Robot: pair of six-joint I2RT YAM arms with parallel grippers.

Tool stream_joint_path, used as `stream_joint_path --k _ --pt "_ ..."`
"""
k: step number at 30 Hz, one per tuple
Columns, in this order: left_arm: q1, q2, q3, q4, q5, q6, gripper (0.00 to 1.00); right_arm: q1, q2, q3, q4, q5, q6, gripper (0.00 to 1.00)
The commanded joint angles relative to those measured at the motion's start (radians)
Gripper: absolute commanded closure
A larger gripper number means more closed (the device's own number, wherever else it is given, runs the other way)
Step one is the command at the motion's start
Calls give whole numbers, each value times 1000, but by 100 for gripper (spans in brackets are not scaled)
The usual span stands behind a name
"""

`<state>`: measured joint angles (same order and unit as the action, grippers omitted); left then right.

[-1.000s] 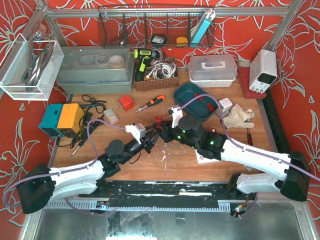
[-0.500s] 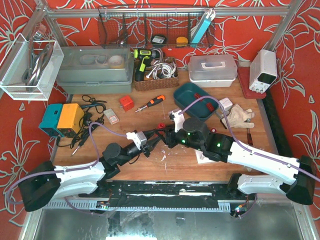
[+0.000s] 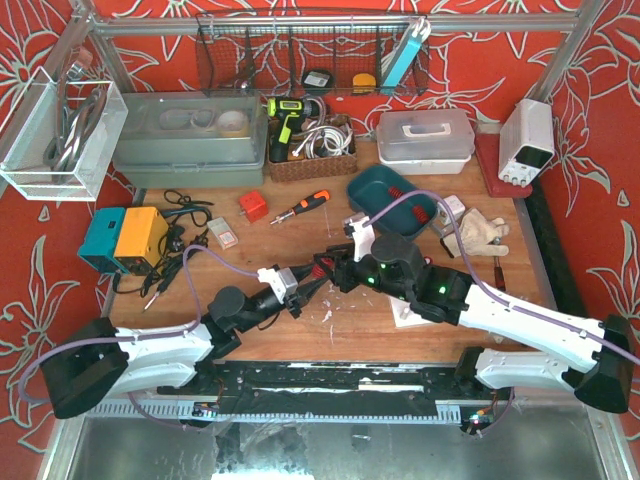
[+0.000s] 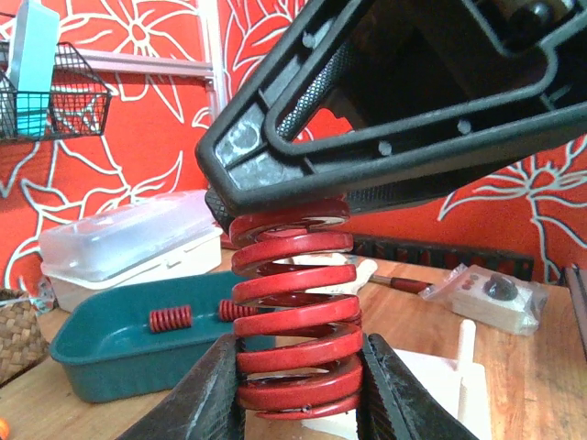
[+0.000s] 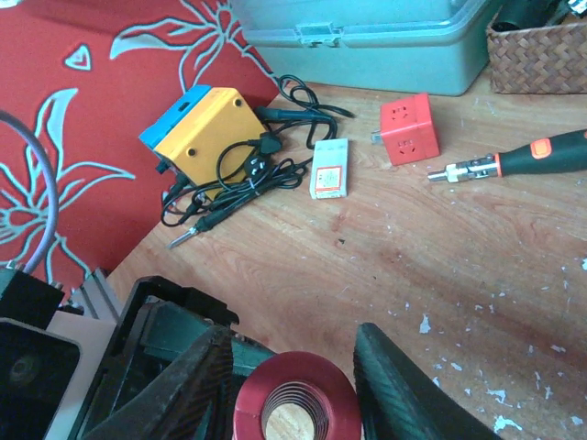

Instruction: Install the large spring

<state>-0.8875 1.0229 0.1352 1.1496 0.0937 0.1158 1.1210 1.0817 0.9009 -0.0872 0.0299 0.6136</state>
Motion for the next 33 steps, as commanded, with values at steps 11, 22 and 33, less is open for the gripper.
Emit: stream_joint_path --k 11,22,33 --pt "-1 -7 -23 115 54 25 100 -24 29 -29 29 -32 39 57" --pt "-1 24 -16 105 -48 5 84 -33 -15 -76 76 -103 50 100" --pt "-2 11 -1 -43 -68 -33 2 -35 -128 -104 -98 248 -94 100"
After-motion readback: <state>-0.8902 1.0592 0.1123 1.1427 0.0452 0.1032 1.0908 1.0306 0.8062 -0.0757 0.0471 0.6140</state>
